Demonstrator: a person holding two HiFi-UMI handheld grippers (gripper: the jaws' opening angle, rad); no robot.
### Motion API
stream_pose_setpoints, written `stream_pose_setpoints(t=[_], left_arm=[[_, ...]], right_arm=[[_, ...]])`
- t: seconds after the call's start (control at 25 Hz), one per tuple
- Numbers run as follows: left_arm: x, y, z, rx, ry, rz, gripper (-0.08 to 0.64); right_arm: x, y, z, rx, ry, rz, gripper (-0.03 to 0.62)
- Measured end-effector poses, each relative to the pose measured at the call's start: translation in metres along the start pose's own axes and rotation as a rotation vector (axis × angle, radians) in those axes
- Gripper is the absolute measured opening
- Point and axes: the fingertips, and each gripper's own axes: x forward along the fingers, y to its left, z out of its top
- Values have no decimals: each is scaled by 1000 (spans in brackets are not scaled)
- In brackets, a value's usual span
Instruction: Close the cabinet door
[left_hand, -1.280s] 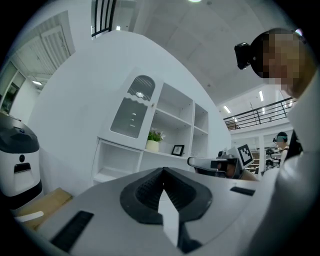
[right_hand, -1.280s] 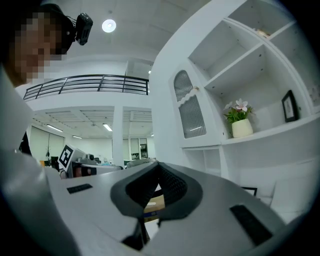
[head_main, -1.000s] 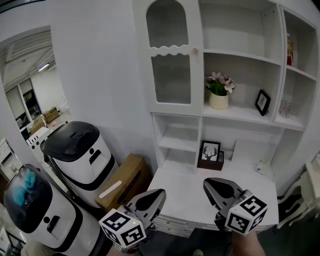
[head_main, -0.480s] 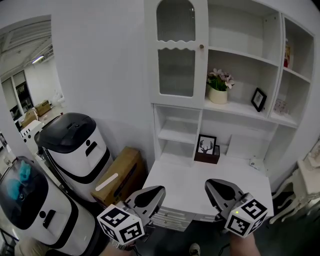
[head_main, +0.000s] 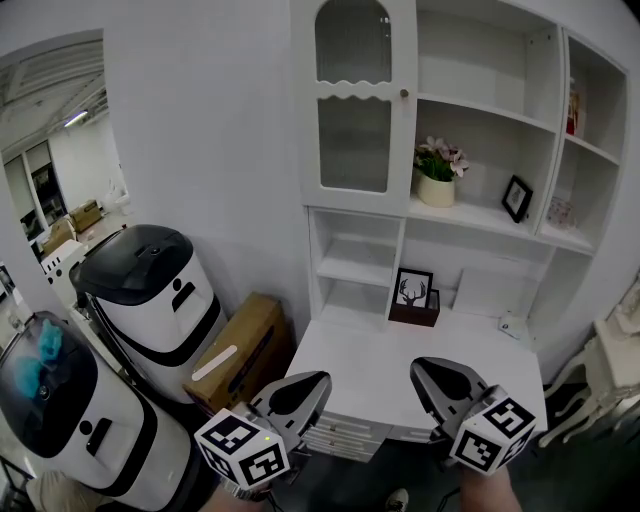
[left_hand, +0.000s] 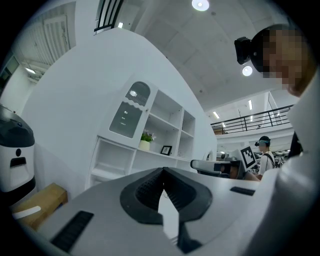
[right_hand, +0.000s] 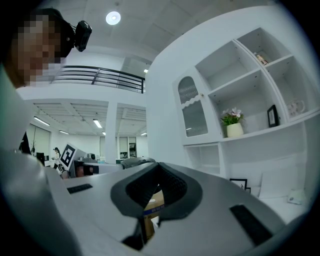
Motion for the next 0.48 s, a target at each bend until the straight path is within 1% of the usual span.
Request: stream_pose_setpoints(t=[0.48], left_arm=[[3, -1, -1, 4, -2, 12, 5]], right_arm=[[0, -5, 0, -2, 2, 9, 5]])
